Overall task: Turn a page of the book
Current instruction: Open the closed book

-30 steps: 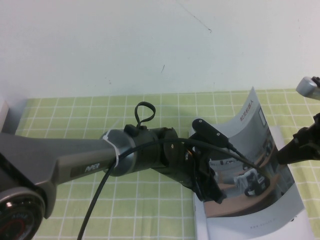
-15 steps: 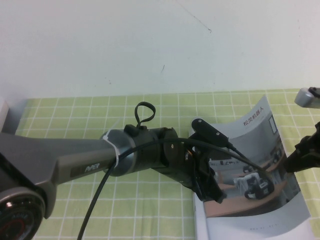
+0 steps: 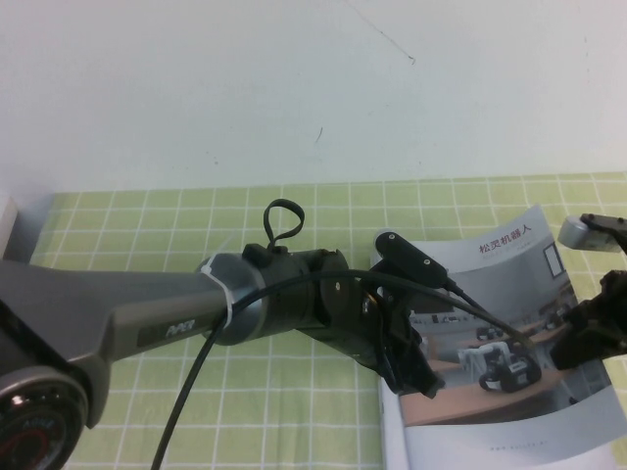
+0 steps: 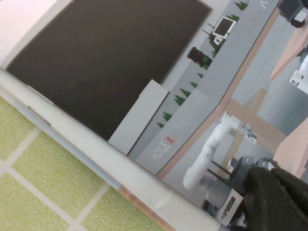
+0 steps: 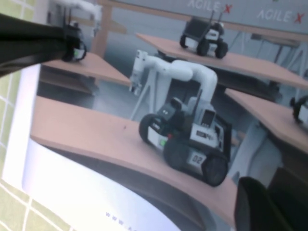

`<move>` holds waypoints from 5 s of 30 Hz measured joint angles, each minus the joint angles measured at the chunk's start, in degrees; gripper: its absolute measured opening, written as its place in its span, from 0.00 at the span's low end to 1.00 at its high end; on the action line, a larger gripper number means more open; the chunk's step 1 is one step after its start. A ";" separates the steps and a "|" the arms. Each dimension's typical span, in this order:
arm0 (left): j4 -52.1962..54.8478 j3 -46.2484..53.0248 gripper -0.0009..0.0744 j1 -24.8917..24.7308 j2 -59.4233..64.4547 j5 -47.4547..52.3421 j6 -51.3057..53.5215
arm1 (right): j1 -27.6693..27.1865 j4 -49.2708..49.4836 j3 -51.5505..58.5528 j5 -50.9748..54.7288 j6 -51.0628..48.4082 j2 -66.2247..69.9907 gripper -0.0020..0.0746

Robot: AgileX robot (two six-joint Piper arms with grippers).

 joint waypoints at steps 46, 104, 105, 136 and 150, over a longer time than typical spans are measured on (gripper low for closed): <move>-0.58 -0.09 0.01 0.00 0.04 -0.55 0.00 | 0.66 -17.11 -11.50 4.81 11.12 4.78 0.53; 1.03 -0.09 0.01 -0.10 0.04 -0.70 0.23 | 0.09 -13.44 -15.31 7.17 10.41 6.28 0.22; 1.03 -0.09 0.01 -0.10 0.04 -0.70 0.23 | 0.09 -12.88 -15.43 7.29 10.28 6.00 0.17; 9.49 1.27 0.01 -0.22 -5.70 -0.41 -1.80 | 3.86 12.73 -15.43 15.23 -1.07 -0.49 0.04; 31.98 1.50 0.01 -0.36 -26.87 5.04 -18.52 | 8.51 15.56 -15.43 11.25 -1.43 -0.49 0.04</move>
